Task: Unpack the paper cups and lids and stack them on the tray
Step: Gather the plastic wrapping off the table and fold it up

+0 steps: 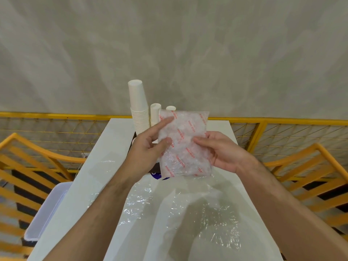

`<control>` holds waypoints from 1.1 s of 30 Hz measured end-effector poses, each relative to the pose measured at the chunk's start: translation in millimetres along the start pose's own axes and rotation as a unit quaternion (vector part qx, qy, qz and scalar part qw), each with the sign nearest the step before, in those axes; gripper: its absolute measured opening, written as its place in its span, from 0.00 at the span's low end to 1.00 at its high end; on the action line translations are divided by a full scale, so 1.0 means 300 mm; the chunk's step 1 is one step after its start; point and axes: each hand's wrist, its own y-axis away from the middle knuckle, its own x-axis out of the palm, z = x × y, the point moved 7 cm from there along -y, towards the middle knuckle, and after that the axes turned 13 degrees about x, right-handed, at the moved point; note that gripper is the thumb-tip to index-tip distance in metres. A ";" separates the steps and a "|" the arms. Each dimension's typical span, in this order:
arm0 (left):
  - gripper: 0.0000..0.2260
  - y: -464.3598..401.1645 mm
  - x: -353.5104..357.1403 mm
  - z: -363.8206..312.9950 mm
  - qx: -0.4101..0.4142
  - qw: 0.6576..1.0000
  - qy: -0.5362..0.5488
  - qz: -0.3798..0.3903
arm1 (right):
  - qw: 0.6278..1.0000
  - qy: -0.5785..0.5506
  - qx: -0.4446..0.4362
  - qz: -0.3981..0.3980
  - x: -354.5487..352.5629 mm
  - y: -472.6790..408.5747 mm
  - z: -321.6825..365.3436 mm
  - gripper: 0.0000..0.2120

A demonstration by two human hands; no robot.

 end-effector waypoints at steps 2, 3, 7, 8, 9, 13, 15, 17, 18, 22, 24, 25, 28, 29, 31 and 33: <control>0.30 0.015 -0.009 0.028 -0.041 0.996 0.074 -0.025 | 1.000 0.000 0.005 0.000 -0.007 0.000 0.008 0.17; 0.31 0.028 -0.018 0.048 -0.080 0.990 0.110 -0.040 | 1.000 0.001 0.007 0.001 -0.006 0.004 0.011 0.17; 0.20 0.065 -0.026 0.093 -0.170 0.979 0.115 0.001 | 1.000 0.014 0.021 0.014 0.002 0.011 0.011 0.14; 0.16 0.065 -0.030 0.094 -0.172 0.981 0.093 0.011 | 0.999 0.016 0.022 0.017 0.003 0.011 0.012 0.13; 0.15 0.063 -0.034 0.095 -0.174 0.981 0.082 0.016 | 0.999 0.017 0.022 0.019 0.004 0.011 0.014 0.14; 0.11 0.047 -0.030 0.074 -0.187 0.976 0.093 0.055 | 0.999 0.026 0.020 0.013 0.000 0.010 0.033 0.14; 0.11 0.040 -0.033 0.065 -0.179 0.979 0.085 0.053 | 0.999 0.033 0.019 0.008 -0.002 0.017 0.041 0.13; 0.11 0.036 -0.032 0.058 -0.167 0.981 0.087 0.039 | 0.999 0.043 0.022 0.011 -0.004 0.026 0.046 0.13; 0.11 0.034 -0.031 0.058 -0.164 0.982 0.090 0.032 | 0.998 0.048 0.027 0.014 -0.003 0.032 0.047 0.14; 0.11 0.036 -0.027 0.059 -0.163 0.981 0.102 0.020 | 0.997 0.061 0.042 0.022 -0.005 0.042 0.051 0.16; 0.12 0.037 -0.029 0.061 -0.166 0.981 0.102 0.021 | 0.998 0.053 0.039 0.019 -0.004 0.049 0.057 0.15; 0.11 0.037 -0.029 0.062 -0.168 0.981 0.098 0.022 | 0.998 0.052 0.034 0.019 -0.002 0.053 0.061 0.14; 0.11 0.032 -0.036 0.066 -0.164 0.983 0.076 0.019 | 0.999 0.030 0.015 -0.002 -0.012 0.057 0.068 0.15; 0.10 0.030 -0.037 0.063 -0.160 0.984 0.070 0.019 | 1.000 0.023 0.012 -0.005 -0.016 0.054 0.066 0.15; 0.11 0.029 -0.036 0.052 -0.146 0.987 0.066 0.028 | 0.999 0.027 0.016 -0.014 -0.018 0.050 0.063 0.14; 0.16 0.030 -0.030 0.033 -0.129 0.988 0.062 0.052 | 0.998 0.044 0.026 -0.024 -0.018 0.053 0.058 0.14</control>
